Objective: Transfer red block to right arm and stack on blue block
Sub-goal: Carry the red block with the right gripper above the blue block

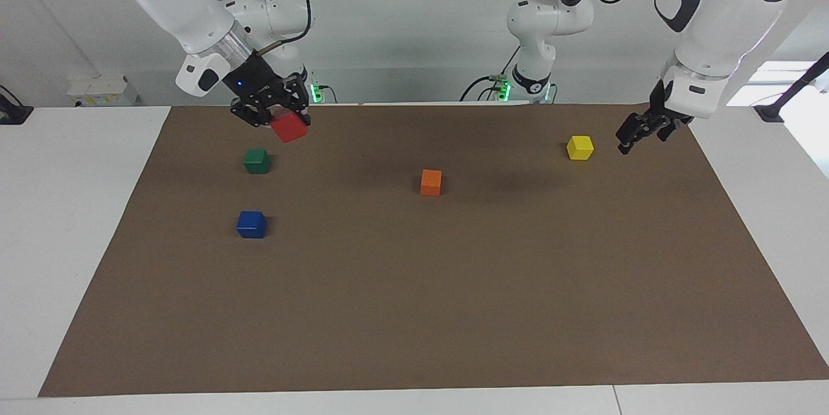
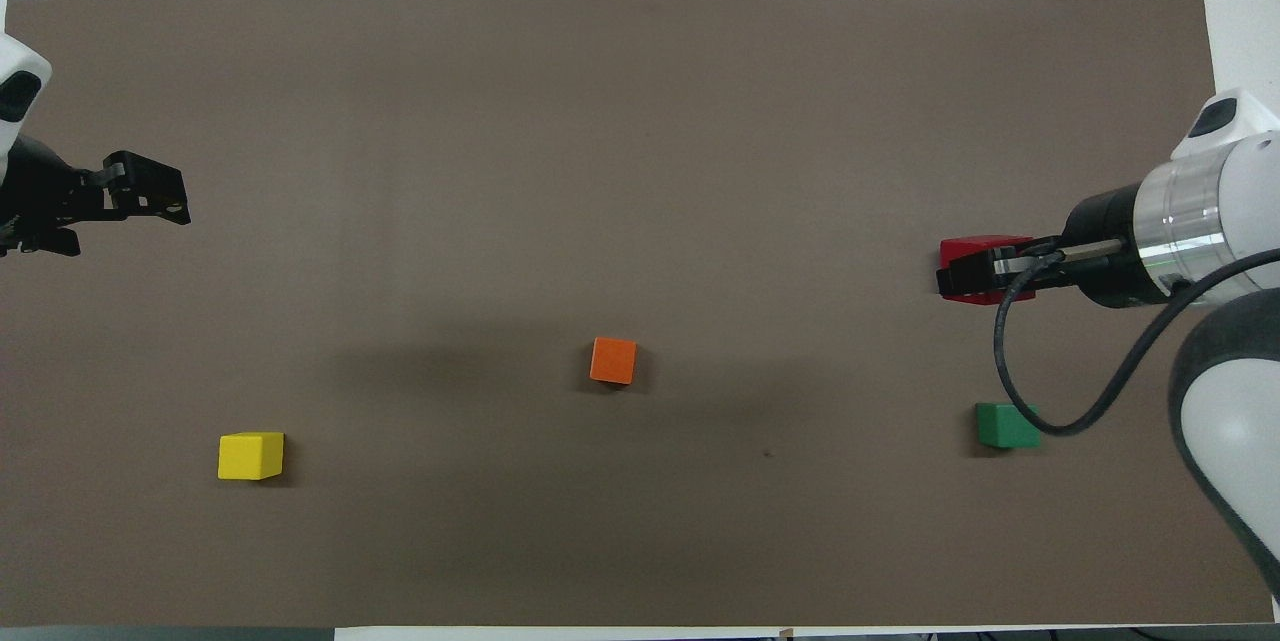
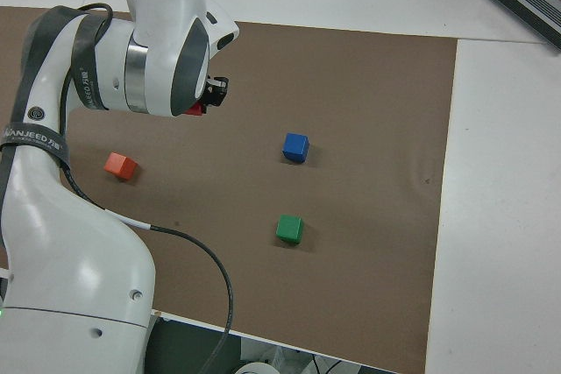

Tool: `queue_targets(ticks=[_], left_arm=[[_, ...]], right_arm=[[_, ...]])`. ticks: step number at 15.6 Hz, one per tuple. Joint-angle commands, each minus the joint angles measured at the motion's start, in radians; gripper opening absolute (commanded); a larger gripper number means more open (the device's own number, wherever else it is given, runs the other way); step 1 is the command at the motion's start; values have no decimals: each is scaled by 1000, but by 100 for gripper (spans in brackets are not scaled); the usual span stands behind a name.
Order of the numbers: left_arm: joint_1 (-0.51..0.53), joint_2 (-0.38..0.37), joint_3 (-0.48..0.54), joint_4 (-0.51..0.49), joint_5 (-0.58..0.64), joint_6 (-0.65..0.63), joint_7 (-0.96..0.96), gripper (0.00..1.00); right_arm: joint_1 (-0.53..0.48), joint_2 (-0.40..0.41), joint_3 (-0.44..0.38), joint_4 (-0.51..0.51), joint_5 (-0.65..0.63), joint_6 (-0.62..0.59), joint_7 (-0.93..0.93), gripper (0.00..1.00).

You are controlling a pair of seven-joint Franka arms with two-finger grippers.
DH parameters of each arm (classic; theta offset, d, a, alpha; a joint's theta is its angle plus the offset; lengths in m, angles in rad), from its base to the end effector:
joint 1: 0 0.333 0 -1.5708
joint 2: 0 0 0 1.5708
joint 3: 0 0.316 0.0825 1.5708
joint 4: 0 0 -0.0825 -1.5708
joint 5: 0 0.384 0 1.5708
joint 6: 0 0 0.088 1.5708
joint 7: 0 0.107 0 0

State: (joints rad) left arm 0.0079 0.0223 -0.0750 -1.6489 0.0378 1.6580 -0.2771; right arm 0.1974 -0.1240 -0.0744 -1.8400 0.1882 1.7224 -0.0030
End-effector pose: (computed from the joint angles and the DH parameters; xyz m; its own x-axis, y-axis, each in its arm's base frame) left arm 0.5654 -0.0338 0.5826 0.9787 0.2051 -0.0029 0.2048 -0.9781 -0.0382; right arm 0.5178 0.0795 0.5780 0.9952 0.0981 0.0037 0.0969 -0.9762 -0.1941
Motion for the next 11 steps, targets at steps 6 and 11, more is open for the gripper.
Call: queue_targets(ticks=[6, 11], left_arm=[[-3, -67, 9, -66, -1, -3, 128, 100], [3, -62, 9, -60, -2, 45, 127, 100]], right_arm=[[-69, 3, 13, -47, -223, -43, 70, 0], [-112, 88, 15, -122, -224, 19, 63, 0]])
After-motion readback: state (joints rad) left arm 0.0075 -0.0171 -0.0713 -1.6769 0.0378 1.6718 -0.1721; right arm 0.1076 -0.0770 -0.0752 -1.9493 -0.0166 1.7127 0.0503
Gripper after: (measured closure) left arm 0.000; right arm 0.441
